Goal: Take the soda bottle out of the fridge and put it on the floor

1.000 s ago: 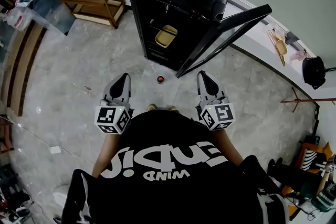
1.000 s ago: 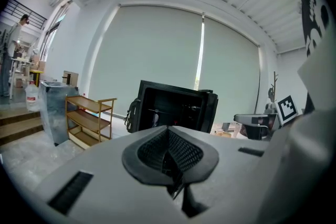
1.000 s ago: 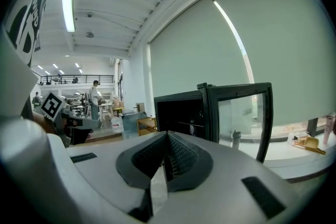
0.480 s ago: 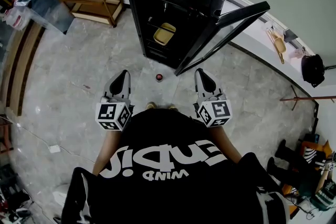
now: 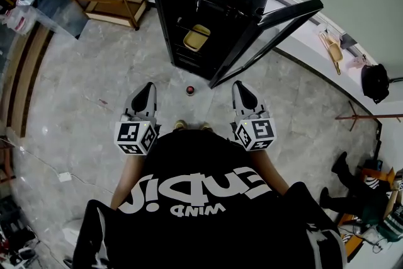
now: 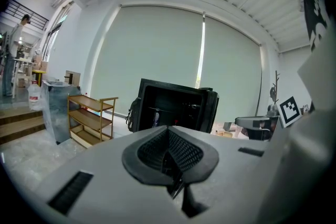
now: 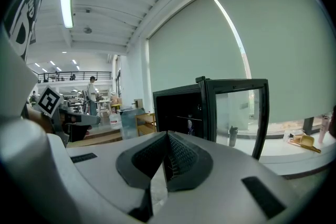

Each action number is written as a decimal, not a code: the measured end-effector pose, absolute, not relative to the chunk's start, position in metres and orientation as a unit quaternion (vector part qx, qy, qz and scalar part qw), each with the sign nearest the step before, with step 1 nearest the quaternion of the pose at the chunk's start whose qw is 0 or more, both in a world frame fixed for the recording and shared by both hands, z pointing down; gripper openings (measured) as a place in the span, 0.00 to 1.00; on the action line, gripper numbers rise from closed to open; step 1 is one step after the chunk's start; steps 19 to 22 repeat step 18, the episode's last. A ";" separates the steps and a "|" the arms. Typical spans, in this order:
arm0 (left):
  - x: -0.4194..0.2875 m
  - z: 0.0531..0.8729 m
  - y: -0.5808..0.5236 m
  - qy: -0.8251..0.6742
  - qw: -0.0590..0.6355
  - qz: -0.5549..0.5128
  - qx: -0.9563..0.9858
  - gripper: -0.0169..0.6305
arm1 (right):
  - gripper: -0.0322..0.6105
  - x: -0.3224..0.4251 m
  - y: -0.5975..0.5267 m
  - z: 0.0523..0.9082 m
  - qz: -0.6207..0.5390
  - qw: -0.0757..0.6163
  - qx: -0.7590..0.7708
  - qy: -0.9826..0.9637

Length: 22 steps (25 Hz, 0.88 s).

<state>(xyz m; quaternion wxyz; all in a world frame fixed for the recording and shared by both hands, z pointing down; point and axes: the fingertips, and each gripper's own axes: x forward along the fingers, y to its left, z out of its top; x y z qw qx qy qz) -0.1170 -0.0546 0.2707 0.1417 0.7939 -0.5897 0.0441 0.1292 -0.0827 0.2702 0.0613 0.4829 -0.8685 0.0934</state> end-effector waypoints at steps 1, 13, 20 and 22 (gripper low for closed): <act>-0.118 0.271 -0.054 -0.590 0.142 0.044 0.793 0.04 | 0.09 0.129 -0.082 0.270 0.094 0.061 0.483 -0.869; -0.122 0.271 -0.047 -0.597 0.145 0.045 0.788 0.04 | 0.09 0.129 -0.078 0.271 0.099 0.058 0.480 -0.870; -0.124 0.272 -0.047 -0.600 0.147 0.046 0.785 0.04 | 0.09 0.127 -0.079 0.273 0.101 0.059 0.478 -0.871; -0.124 0.272 -0.047 -0.600 0.147 0.046 0.785 0.04 | 0.09 0.127 -0.079 0.273 0.101 0.059 0.478 -0.871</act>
